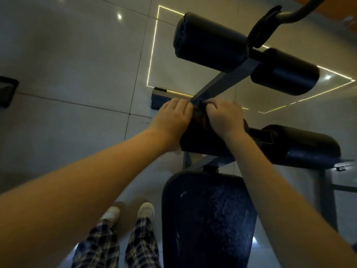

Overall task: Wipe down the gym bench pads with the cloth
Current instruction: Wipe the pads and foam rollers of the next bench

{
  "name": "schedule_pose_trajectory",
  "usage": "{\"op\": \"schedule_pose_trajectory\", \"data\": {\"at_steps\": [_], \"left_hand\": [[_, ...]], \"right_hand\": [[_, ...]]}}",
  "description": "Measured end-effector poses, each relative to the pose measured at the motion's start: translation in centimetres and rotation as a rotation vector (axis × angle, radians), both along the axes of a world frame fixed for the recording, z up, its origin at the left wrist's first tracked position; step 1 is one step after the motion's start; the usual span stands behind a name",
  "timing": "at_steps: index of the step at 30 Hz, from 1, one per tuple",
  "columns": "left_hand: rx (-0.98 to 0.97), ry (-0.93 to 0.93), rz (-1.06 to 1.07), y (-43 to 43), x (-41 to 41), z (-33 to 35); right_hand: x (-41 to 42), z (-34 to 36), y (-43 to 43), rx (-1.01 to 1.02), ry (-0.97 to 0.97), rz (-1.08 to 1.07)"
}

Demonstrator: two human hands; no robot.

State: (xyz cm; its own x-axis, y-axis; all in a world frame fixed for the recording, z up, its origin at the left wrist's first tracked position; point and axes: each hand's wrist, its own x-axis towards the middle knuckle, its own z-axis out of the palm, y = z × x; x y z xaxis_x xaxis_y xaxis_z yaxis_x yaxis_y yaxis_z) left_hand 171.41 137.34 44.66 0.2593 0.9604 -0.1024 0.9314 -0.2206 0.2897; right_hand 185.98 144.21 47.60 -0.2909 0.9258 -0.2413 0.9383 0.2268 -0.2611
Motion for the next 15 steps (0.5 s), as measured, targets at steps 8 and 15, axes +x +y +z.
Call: {"op": "schedule_pose_trajectory", "data": {"at_steps": [8,15], "left_hand": [[-0.679,-0.317,0.008,5.1,-2.0,2.2],[-0.016,-0.02,-0.021,0.5,-1.1,0.6]], "right_hand": [[4.9,-4.6,-9.3,0.549,0.057,-0.024],[1.9,0.0,0.4,-0.012,-0.075,-0.114]]}}
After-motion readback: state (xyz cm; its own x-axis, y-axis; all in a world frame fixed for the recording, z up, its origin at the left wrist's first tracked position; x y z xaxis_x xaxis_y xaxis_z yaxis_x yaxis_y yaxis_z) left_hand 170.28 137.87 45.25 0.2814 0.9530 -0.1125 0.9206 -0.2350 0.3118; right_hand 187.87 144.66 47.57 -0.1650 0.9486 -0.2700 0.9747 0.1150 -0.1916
